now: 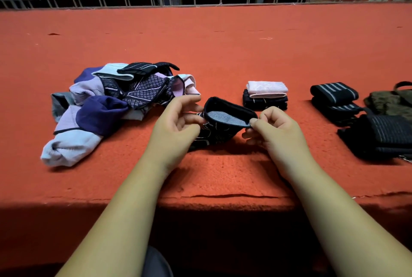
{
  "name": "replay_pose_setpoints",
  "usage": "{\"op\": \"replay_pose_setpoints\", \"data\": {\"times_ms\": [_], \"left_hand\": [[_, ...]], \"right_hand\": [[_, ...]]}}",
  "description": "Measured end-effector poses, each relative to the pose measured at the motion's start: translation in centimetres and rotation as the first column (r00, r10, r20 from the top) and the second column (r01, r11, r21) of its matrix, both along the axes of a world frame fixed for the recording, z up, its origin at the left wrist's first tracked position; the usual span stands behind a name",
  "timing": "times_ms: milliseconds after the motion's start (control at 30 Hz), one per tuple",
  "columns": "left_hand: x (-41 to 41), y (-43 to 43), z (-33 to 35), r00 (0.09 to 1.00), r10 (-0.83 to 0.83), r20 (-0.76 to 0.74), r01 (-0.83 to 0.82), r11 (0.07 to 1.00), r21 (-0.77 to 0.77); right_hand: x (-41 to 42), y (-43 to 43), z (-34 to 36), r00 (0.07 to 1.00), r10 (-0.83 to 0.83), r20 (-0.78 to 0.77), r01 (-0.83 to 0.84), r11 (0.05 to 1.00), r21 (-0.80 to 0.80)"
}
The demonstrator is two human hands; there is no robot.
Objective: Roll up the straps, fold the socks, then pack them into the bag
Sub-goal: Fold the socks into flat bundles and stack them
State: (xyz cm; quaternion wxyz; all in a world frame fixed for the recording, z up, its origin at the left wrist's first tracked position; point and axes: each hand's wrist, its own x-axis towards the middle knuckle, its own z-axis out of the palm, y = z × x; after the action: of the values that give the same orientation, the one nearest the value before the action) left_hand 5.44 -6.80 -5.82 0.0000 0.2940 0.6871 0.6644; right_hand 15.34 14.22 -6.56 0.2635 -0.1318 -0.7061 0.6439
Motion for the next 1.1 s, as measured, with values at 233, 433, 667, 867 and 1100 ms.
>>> {"op": "replay_pose_setpoints", "data": {"times_ms": [233, 433, 667, 867, 1100], "left_hand": [[-1.2, 0.7, -0.6, 0.961, 0.053, -0.273, -0.151, 0.923, -0.353], [-0.6, 1.9, 1.2, 0.976, 0.017, -0.218, -0.074, 0.964, -0.254], [-0.8, 3.6, 1.0, 1.0, 0.011, 0.008, -0.01, 0.995, -0.094], [-1.6, 4.1, -1.2, 0.933, -0.1, -0.346, -0.133, 0.797, -0.589], [-1.1, 4.6, -1.8, 0.904, -0.19, -0.382, -0.15, 0.698, -0.7]], "right_hand": [[-0.1, -0.9, 0.9, 0.985, 0.149, -0.081, -0.17, 0.891, -0.422], [0.4, -0.7, 1.7, 0.954, 0.258, -0.151, -0.299, 0.833, -0.467], [-0.3, -0.1, -0.4, 0.995, 0.005, 0.1, -0.002, 0.999, -0.038], [0.0, -0.4, -0.4, 0.88, -0.339, 0.332, 0.182, 0.887, 0.424], [0.0, 0.4, -0.4, 0.845, -0.406, 0.349, 0.21, 0.851, 0.482]]}}
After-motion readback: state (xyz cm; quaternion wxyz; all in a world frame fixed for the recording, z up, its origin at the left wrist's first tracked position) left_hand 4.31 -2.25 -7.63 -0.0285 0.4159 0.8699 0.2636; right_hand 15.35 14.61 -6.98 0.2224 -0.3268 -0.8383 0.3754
